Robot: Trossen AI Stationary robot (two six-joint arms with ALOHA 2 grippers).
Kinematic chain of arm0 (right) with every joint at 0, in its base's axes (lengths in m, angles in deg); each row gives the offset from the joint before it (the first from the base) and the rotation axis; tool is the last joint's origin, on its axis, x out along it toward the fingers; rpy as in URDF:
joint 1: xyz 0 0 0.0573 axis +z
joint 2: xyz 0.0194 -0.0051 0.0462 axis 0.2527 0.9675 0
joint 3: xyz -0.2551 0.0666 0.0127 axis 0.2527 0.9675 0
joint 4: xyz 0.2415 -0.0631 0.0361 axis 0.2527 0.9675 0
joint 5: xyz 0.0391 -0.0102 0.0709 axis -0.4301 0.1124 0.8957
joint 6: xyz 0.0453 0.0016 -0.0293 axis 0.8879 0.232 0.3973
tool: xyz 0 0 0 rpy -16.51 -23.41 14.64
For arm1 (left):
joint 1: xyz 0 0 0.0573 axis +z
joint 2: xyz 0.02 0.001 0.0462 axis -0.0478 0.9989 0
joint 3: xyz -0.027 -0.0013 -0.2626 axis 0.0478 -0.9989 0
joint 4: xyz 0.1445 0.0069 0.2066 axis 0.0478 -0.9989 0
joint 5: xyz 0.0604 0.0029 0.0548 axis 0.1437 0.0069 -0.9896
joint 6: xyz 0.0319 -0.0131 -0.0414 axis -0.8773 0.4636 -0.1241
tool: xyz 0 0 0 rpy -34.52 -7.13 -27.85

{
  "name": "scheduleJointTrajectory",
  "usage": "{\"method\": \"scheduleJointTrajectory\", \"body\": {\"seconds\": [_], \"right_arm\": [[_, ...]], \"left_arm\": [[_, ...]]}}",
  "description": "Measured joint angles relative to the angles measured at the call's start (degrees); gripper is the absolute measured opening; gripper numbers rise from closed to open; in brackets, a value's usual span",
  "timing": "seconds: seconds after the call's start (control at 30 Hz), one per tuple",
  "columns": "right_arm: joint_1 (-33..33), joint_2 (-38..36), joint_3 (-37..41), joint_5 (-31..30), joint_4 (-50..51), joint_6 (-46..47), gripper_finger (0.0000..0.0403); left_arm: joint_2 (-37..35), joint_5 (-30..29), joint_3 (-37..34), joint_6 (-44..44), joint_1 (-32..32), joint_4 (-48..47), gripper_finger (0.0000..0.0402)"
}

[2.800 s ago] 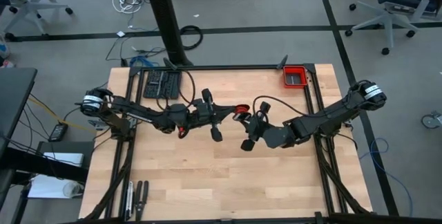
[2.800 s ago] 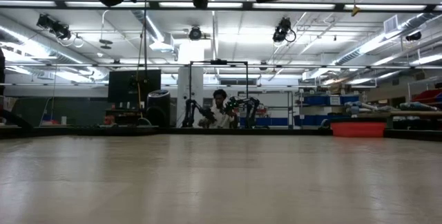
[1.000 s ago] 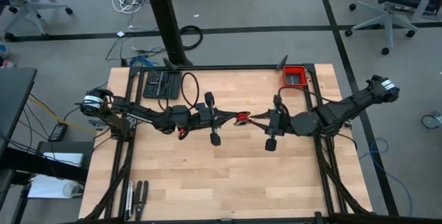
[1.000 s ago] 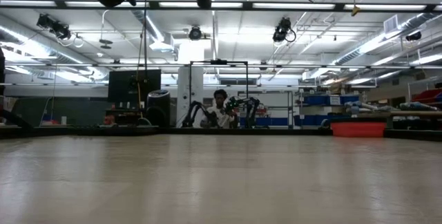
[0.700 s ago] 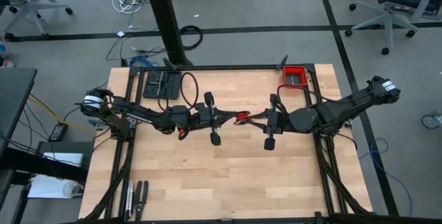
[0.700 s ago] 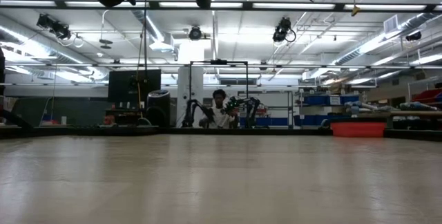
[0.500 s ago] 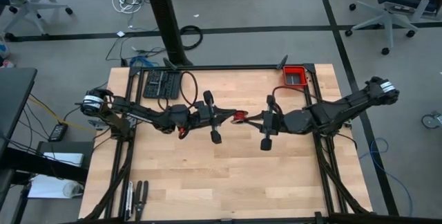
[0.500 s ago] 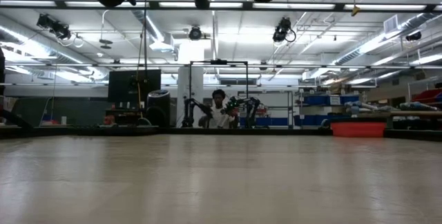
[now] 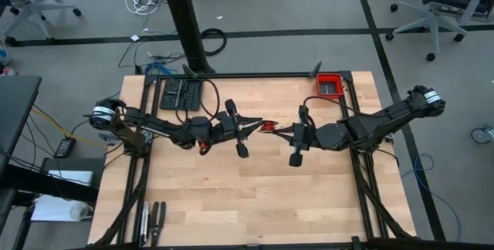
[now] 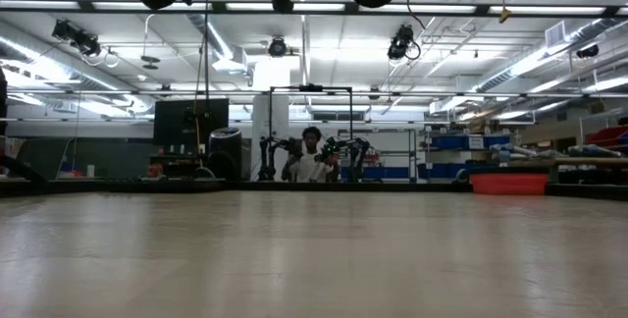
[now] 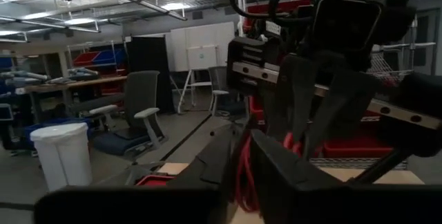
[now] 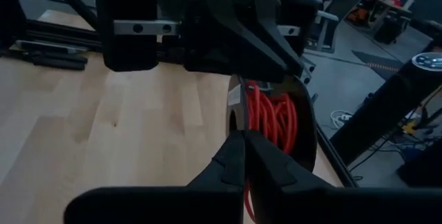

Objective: Coil cords
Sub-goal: Coil the red wire on the black spool

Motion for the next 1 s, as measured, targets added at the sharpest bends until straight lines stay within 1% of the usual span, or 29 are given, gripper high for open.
{"method": "scheduleJointTrajectory", "body": {"seconds": [0.17, 0.3, 0.43, 0.5, 0.57, 0.63, 0.7, 0.87, 1.0], "right_arm": [[1.9, -2.5, 0.0, -1.7, 1.6, 0.6, 0.0001], [3.9, -5.2, 0.0, -2.1, 3.4, 2.4, 0.0001], [6.6, -7.9, 0.0, -5.6, 3.3, 2.3, 0.0001], [7.7, -9.0, 0.0, -7.3, 2.4, 1.4, 0.0], [8.3, -9.4, 0.0, -7.7, 0.4, 0.1, 0.0], [8.3, -8.9, 0.0, -7.8, -2.5, -1.9, 0.0], [8.1, -7.7, 0.0, -8.6, -5.1, -4.1, 0.0], [6.6, -3.2, 0.0, -8.5, -12.3, -8.1, 0.0], [5.7, -0.2, 0.0, -6.2, -15.8, -9.0, 0.0]], "left_arm": [[-1.6, 0.3, 0.0, -0.1, -0.1, -2.6, 0.0096], [-2.1, 0.4, 0.0, -0.1, -0.1, -3.2, 0.0111], [-2.1, 3.2, 0.0, 0.3, -0.1, -5.4, 0.0113], [-2.1, 5.6, 0.0, 1.4, 0.1, -7.1, 0.0113], [-2.1, 8.8, 0.0, 2.8, 0.4, -7.9, 0.0113], [-1.5, 11.8, 0.1, 4.8, 1.0, -7.3, 0.0113], [-0.7, 13.1, 0.6, 6.3, 1.4, -7.5, 0.0112], [1.9, 12.1, 2.1, 7.3, 1.5, -7.1, 0.0112], [3.6, 11.3, 3.1, 7.2, 1.5, -7.0, 0.0112]]}}
